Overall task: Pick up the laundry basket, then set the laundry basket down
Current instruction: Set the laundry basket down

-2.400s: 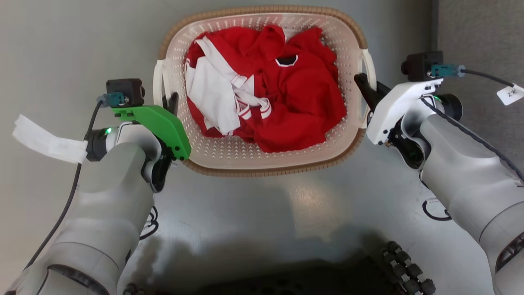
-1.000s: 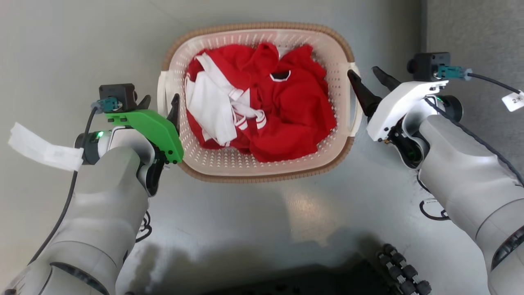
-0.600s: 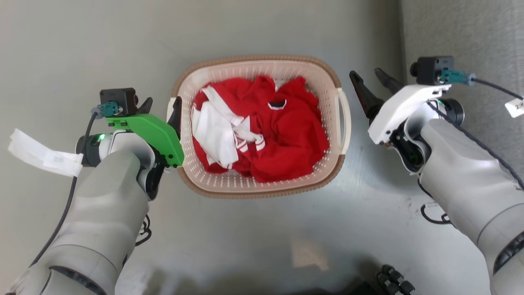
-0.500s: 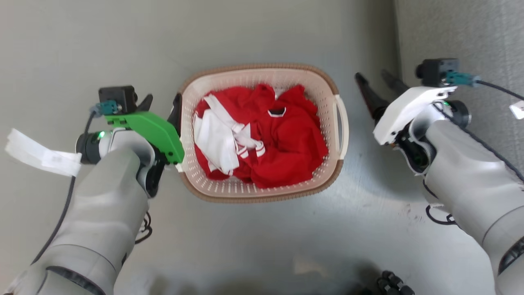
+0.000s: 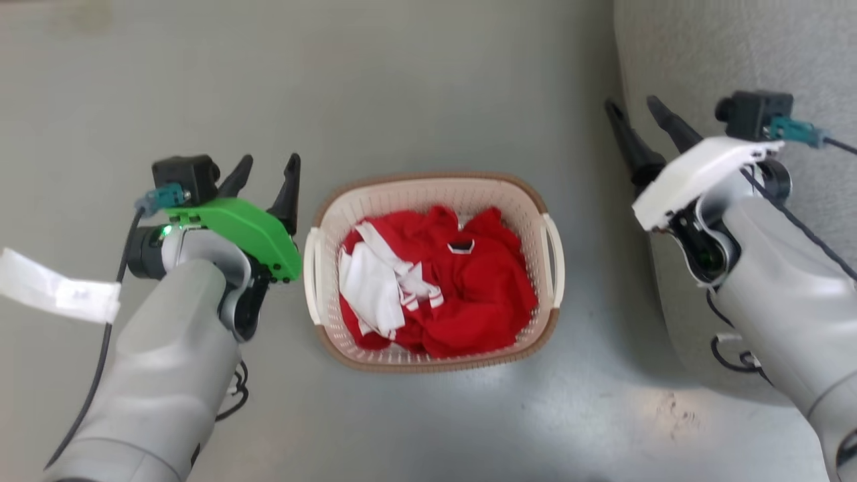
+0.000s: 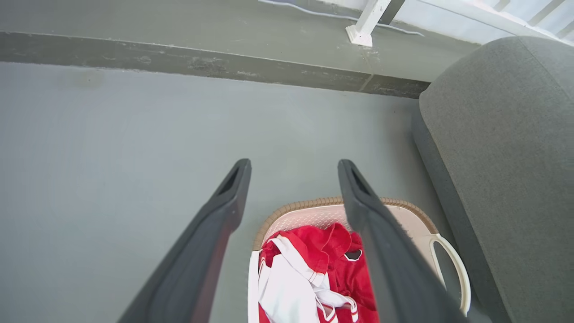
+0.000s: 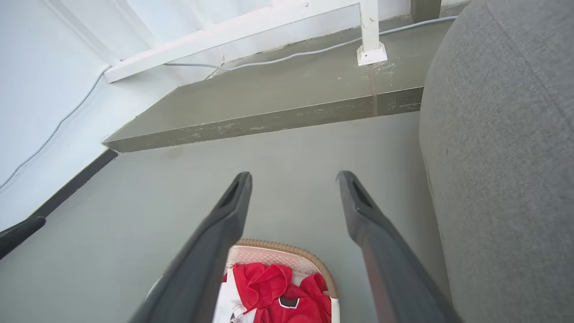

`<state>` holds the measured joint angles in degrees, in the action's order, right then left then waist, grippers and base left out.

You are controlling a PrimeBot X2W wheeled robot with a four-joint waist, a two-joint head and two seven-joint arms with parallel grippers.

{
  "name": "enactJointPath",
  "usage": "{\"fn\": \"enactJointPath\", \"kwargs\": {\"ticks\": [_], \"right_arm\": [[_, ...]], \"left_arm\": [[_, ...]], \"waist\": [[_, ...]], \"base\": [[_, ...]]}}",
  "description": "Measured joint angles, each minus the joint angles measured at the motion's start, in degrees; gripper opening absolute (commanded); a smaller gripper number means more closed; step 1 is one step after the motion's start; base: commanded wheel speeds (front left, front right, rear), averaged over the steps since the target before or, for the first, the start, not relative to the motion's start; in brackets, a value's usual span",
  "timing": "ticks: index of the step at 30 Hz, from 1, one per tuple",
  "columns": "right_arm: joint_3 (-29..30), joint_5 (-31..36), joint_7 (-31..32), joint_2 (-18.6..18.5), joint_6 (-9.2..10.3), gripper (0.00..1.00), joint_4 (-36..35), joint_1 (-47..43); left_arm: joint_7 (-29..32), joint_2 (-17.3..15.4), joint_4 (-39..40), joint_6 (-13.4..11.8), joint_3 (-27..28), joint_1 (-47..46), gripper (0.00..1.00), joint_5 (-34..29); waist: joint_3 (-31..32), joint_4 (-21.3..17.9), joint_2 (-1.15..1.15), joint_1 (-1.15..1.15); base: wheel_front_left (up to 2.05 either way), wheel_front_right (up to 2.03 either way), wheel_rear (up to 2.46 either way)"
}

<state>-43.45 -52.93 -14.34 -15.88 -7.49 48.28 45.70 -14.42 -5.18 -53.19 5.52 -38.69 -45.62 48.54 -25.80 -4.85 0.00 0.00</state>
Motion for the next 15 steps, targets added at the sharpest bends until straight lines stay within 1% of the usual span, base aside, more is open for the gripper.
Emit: {"fn": "enactJointPath", "kwargs": {"ticks": [2,5,6,12,15], "right_arm": [[1.6,1.0,0.0,-0.4,0.01,1.0,-1.1,-1.8],[3.6,2.6,0.0,-0.7,0.15,1.0,-2.8,-4.9],[4.4,3.3,0.0,-0.7,0.49,1.0,-3.5,-5.9],[9.2,6.5,0.0,-0.9,1.04,1.0,-7.5,-11.5],[11.4,8.3,0.0,-0.5,1.6,1.0,-10.1,-14.3]], "left_arm": [[0.0,-0.2,2.1,-0.5,1.3,1.3,1.0,-1.0],[0.0,-0.4,4.8,-0.6,3.3,3.3,1.0,-1.9],[0.0,-0.4,5.8,-1.1,4.1,4.3,1.0,-2.7],[0.0,-0.5,11.7,-2.5,8.6,10.3,1.0,-5.5],[0.0,-0.9,14.3,-2.9,9.8,13.1,1.0,-8.1]], "waist": [[1.6,0.2,0.0,0.0],[3.9,0.5,0.0,0.0],[4.7,0.6,0.0,0.0],[9.4,1.2,0.0,0.0],[11.7,1.6,0.0,0.0]], "base": [[0.0,0.0,0.0],[0.0,0.0,0.0],[0.0,0.0,0.0],[0.0,0.0,0.0],[0.0,0.0,0.0]]}}
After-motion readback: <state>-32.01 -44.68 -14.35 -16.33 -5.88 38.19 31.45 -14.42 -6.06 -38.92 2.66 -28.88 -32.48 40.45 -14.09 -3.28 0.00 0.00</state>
